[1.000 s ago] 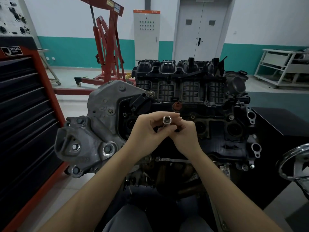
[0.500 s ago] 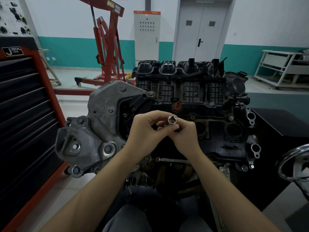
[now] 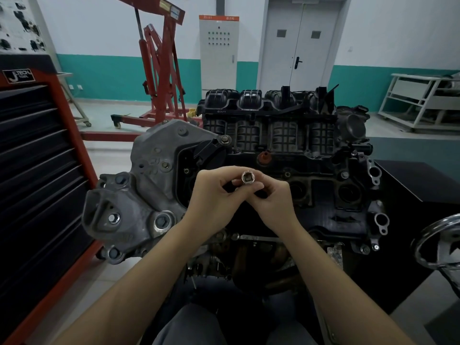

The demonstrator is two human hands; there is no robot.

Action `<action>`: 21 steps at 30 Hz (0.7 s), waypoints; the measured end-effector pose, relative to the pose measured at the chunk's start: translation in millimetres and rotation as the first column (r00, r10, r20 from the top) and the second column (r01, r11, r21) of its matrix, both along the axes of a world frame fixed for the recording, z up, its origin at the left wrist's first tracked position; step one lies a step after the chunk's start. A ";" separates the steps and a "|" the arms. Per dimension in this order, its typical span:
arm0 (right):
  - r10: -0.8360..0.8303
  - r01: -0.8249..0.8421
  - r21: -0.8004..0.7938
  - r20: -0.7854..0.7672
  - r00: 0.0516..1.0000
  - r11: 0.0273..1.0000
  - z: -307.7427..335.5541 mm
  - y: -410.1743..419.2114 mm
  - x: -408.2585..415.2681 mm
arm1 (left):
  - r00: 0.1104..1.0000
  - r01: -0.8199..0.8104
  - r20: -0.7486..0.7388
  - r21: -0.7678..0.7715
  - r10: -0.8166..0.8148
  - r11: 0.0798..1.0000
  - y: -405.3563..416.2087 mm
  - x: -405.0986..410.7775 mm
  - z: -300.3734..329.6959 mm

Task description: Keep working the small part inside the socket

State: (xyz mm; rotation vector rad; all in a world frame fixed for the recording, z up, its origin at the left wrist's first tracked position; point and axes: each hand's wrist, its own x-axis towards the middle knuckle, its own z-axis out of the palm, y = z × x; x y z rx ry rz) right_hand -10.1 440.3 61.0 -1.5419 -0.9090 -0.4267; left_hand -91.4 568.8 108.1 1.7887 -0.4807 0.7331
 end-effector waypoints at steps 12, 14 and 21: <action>0.009 -0.009 -0.005 -0.013 1.000 1.000 -0.4 -1.2 0.2 | 1.000 0.014 -0.013 -0.036 -0.015 0.999 0.3 0.6 -0.2; 0.012 -0.012 -0.036 0.003 1.000 0.999 1.3 -2.0 -2.1 | 0.998 0.062 -0.024 -0.026 -0.063 0.998 0.8 0.6 0.4; -0.037 0.037 -0.019 -0.027 0.999 0.999 -0.9 1.0 0.4 | 1.000 0.018 0.009 0.085 -0.019 0.996 1.0 2.5 0.9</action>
